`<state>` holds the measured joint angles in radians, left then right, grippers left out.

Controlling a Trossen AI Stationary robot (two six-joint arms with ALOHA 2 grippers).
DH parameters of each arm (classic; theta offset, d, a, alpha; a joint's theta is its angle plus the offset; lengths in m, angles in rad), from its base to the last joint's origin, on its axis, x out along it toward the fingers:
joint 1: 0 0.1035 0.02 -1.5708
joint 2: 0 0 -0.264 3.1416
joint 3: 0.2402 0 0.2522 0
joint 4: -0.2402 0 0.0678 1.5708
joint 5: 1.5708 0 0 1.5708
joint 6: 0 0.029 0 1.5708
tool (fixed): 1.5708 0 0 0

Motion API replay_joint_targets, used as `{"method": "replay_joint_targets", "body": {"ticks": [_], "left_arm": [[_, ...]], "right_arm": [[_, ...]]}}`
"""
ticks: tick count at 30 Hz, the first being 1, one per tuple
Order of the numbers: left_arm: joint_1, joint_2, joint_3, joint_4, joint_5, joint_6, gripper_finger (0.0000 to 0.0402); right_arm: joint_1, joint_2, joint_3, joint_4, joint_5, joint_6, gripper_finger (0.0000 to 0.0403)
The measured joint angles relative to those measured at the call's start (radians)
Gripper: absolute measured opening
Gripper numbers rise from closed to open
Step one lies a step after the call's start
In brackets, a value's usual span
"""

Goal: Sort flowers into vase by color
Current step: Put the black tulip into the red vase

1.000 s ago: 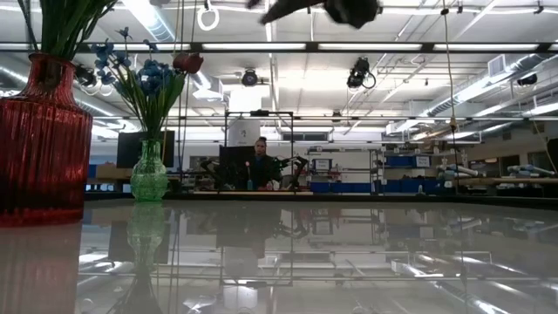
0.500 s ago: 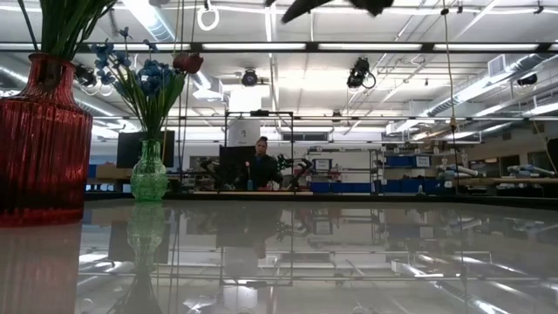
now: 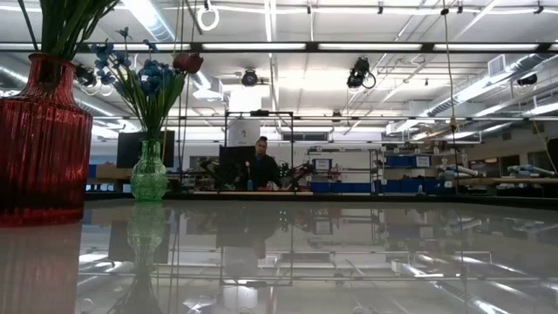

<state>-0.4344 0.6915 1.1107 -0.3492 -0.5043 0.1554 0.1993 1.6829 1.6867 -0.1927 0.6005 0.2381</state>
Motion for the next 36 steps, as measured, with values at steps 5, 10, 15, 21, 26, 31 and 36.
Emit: {"method": "replay_joint_targets", "body": {"ticks": [5, 10, 15, 21, 26, 31, 36], "left_arm": [[0.039, 0.061, 0.0, 0.06, -0.075, 0.052, 0.0016], [0.118, 0.116, 0.0, 0.162, -0.083, 0.055, 0.0016], [0.181, 0.17, 0.0, 0.227, -0.083, 0.02, 0.0016], [0.221, 0.22, 0.0, 0.273, -0.077, -0.037, 0.0016], [0.243, 0.265, 0.0, 0.347, -0.076, -0.077, 0.0016], [0.266, 0.305, -0.001, 0.391, -0.074, -0.09, 0.0016], [0.27, 0.323, -0.001, 0.432, -0.074, -0.093, 0.0016]], "right_arm": [[-0.071, 0.0, -0.001, 0.11, -0.163, -0.139, 0.0138], [-0.119, 0.0, -0.001, 0.136, -0.311, -0.239, 0.014], [-0.164, 0.0, -0.001, 0.14, -0.424, -0.261, 0.014], [-0.215, 0.0, -0.001, 0.13, -0.545, -0.266, 0.0139], [-0.249, 0.0, -0.001, 0.128, -0.602, -0.284, 0.0138], [-0.276, 0.0, -0.001, 0.111, -0.66, -0.283, 0.0138], [-0.3, 0.0, -0.001, 0.084, -0.701, -0.247, 0.013]]}}
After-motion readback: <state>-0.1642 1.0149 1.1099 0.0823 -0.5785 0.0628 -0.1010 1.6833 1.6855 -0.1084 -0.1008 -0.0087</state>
